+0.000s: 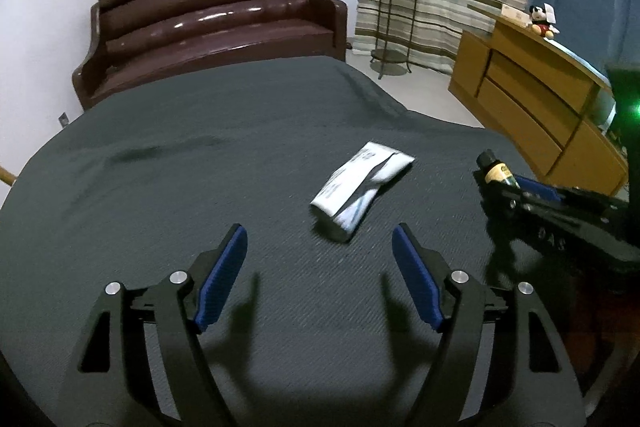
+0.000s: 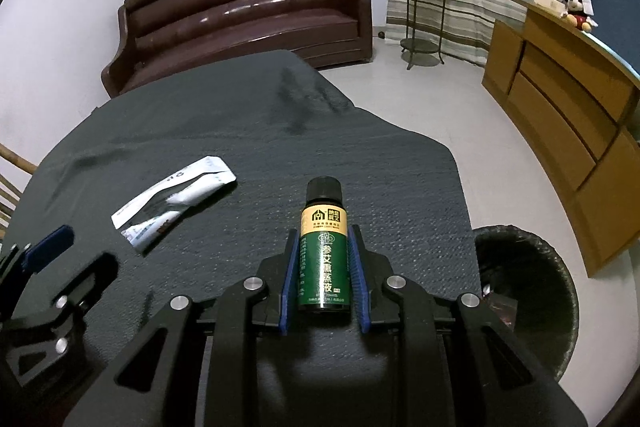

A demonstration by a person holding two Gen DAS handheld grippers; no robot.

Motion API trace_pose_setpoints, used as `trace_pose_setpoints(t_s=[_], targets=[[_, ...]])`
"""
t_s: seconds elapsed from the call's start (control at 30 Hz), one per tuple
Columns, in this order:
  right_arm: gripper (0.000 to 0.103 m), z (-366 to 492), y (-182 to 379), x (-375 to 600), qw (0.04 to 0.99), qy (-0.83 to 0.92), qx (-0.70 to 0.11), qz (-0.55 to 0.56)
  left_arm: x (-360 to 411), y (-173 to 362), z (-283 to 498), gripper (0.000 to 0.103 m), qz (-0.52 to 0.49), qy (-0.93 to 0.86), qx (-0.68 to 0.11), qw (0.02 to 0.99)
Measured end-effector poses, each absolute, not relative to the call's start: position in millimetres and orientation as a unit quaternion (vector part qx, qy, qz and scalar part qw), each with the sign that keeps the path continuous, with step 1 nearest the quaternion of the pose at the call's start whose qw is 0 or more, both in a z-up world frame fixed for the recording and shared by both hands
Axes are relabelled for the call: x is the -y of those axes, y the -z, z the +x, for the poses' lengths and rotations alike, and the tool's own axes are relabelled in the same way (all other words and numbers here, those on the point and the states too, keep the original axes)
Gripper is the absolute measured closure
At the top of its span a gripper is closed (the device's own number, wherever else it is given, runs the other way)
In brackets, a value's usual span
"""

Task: Collect trash
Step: 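Grasp the white-silver wrapper with the left gripper while the right gripper holds the bottle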

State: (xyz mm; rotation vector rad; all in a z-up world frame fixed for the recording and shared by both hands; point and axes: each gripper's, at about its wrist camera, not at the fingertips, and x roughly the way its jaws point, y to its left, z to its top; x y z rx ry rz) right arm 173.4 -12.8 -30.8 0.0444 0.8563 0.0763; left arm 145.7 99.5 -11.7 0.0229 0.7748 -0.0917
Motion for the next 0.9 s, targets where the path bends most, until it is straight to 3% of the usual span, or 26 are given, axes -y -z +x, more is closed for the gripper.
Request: trace_pose_setpoints(t_s=[0.5, 0.73, 0.9], targets=[[0.078, 189, 37, 27, 0.901, -0.065, -0.427, 0.035, -85, 31, 206, 0.03, 0.022, 0.061, -0.424, 0.903], [0.078, 190, 38, 27, 0.9, -0.069, -0.428, 0.034, -82, 34, 206, 0.068, 0.031, 0.081, -0.428, 0.9], [0.078, 189, 38, 27, 0.901, -0.068, -0.428, 0.032, -81, 33, 200, 0.079, 0.035, 0.092, -0.421, 0.902]])
